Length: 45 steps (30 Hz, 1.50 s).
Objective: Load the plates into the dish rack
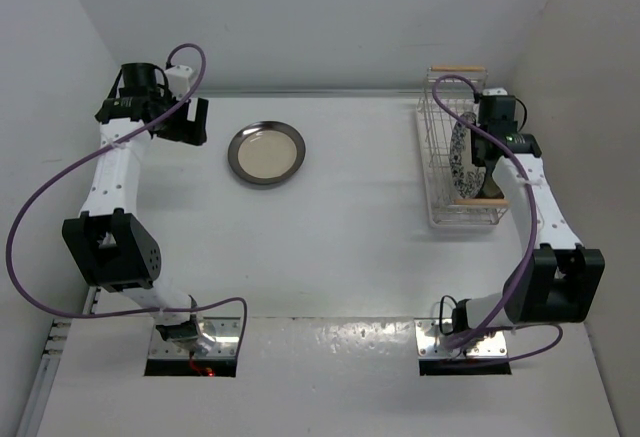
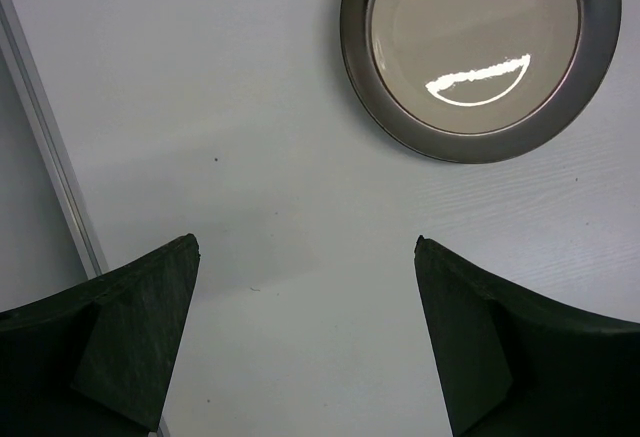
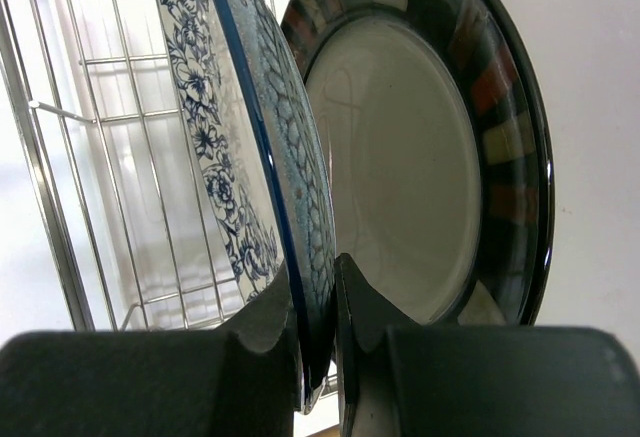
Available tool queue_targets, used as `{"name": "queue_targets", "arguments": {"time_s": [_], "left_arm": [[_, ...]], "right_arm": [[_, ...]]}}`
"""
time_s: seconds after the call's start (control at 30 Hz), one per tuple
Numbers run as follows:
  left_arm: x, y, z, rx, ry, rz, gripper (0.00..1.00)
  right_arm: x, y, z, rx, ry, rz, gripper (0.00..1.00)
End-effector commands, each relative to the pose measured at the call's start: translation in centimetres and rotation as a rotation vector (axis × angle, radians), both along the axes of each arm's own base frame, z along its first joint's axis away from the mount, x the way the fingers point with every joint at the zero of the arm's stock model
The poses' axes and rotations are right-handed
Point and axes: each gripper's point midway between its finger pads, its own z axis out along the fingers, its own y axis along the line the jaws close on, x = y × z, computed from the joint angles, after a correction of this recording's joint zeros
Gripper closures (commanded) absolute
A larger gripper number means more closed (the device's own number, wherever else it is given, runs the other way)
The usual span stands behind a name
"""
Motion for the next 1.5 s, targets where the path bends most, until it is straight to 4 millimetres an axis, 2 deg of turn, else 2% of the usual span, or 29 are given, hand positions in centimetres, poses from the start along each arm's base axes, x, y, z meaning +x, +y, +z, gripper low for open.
{"name": "queue_targets", "arguments": {"time_s": [0.0,0.07,0.13,0.23,0.3,0.33,0.53,0.77,0.83,0.9,0.93,0.97,1.0,1.07,1.1,1.13,1.2,1.23,1.27,1.33,1.37,1.43,1.47], "left_arm": [[0.3,0.5,0.3,-0.002,-0.019,0.014,0.07],[0.4,0.3,0.0,-0.010,-0.011,0.008,0.07],[0.4,0.7,0.0,-0.010,-0.011,0.017,0.07],[0.4,0.7,0.0,-0.010,-0.011,0.017,0.07],[0.4,0.7,0.0,-0.010,-0.011,0.017,0.07],[0.4,0.7,0.0,-0.010,-0.011,0.017,0.07],[0.5,0.7,-0.4,-0.011,-0.002,0.017,0.07],[0.5,0.6,-0.4,-0.011,-0.004,0.004,0.07],[0.6,0.6,-0.7,-0.013,0.005,0.004,0.07],[0.6,0.6,-0.7,-0.013,0.005,0.004,0.07],[0.6,0.6,-0.7,-0.013,0.005,0.004,0.07],[0.9,0.7,-1.7,-0.016,0.027,0.005,0.07],[0.9,0.4,-1.6,-0.027,0.026,-0.006,0.07],[1.2,0.0,-2.8,-0.049,0.053,-0.021,0.07],[1.5,-0.4,-4.0,-0.078,0.081,-0.040,0.07],[1.9,-0.6,-4.4,-0.088,0.087,-0.048,0.07],[2.9,-1.2,-5.6,-0.108,0.116,-0.058,0.07],[3.5,-1.4,-8.2,-0.133,0.176,-0.052,0.07],[4.2,-1.7,-8.8,-0.145,0.188,-0.047,0.07],[5.1,-2.3,-10.6,-0.192,0.225,-0.051,0.09],[6.0,-2.4,-12.1,-0.214,0.254,-0.040,0.09],[6.9,-2.5,-13.3,-0.235,0.274,-0.033,0.10],[7.3,-2.6,-13.9,-0.251,0.284,-0.032,0.10]], "right_arm": [[1.7,-0.5,3.4,-0.026,-0.160,-0.017,1.00],[1.6,-0.2,3.1,-0.014,-0.149,-0.002,1.00],[1.3,0.0,2.7,-0.004,-0.128,-0.001,0.94],[0.7,-0.2,2.1,-0.001,-0.100,-0.019,0.92],[0.5,-0.2,2.1,0.002,-0.096,-0.025,0.85],[0.5,-0.2,2.3,0.002,-0.100,-0.022,0.75],[0.3,0.0,2.7,0.031,-0.123,-0.022,0.70],[0.6,0.1,3.3,0.073,-0.151,-0.024,0.68],[0.7,0.2,3.6,0.070,-0.152,-0.016,0.59],[0.9,-0.1,4.7,0.059,-0.170,-0.029,0.43],[0.9,-0.2,4.9,0.049,-0.169,-0.023,0.39],[1.1,-0.2,5.8,0.047,-0.187,-0.020,0.34],[1.2,-0.2,6.2,0.043,-0.194,-0.017,0.26],[1.5,-0.4,8.1,0.028,-0.233,-0.017,0.21],[1.6,-0.6,8.6,0.018,-0.241,-0.019,0.17],[1.8,-0.6,10.1,0.018,-0.278,-0.021,0.16],[1.9,-0.4,11.3,0.018,-0.311,-0.014,0.14],[2.2,-0.1,12.2,0.021,-0.338,-0.006,0.14],[2.1,0.2,13.3,0.028,-0.374,0.006,0.14],[2.0,1.3,14.1,0.037,-0.409,0.039,0.13],[1.9,1.6,14.6,0.034,-0.422,0.051,0.13],[1.7,2.2,14.8,0.033,-0.433,0.068,0.13],[1.6,3.3,14.9,0.035,-0.435,0.098,0.13]]}}
